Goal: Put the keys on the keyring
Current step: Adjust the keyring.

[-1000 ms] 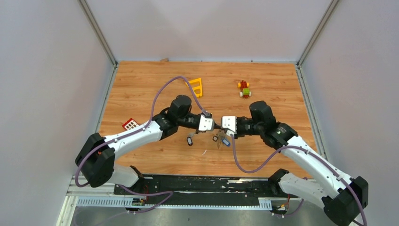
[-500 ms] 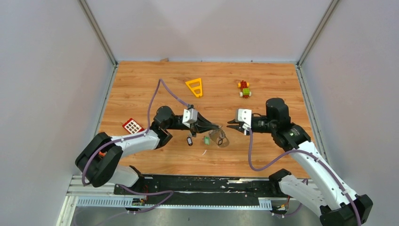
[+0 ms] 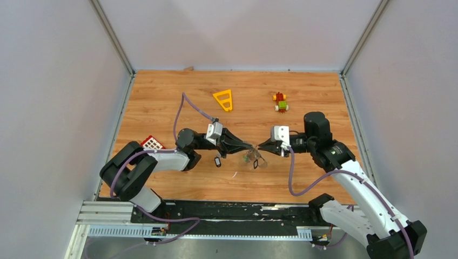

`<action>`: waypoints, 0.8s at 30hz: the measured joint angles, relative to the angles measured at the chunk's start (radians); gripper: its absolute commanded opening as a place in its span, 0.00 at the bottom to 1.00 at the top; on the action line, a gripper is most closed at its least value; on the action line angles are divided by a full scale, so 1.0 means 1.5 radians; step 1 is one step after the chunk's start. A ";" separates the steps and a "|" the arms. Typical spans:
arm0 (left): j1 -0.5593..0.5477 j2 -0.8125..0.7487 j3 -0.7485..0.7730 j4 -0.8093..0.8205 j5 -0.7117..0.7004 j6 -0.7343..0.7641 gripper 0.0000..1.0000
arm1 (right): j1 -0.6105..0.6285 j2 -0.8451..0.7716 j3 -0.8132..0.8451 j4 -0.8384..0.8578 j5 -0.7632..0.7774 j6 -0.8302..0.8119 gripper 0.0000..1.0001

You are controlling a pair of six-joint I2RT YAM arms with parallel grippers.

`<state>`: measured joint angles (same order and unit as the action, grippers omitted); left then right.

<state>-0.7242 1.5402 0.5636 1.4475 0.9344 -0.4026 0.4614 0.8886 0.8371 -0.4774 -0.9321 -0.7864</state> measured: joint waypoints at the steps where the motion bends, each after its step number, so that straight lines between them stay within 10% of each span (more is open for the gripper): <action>1: 0.000 0.002 -0.003 0.001 0.000 0.003 0.00 | 0.000 0.000 0.000 0.000 -0.004 0.000 0.12; 24: 0.000 0.032 -0.006 0.010 0.017 0.015 0.00 | 0.004 0.040 -0.001 0.015 -0.042 0.005 0.10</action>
<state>-0.7242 1.5883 0.5545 1.4624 0.9600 -0.3801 0.4667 0.9493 0.8352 -0.4553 -0.9947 -0.7784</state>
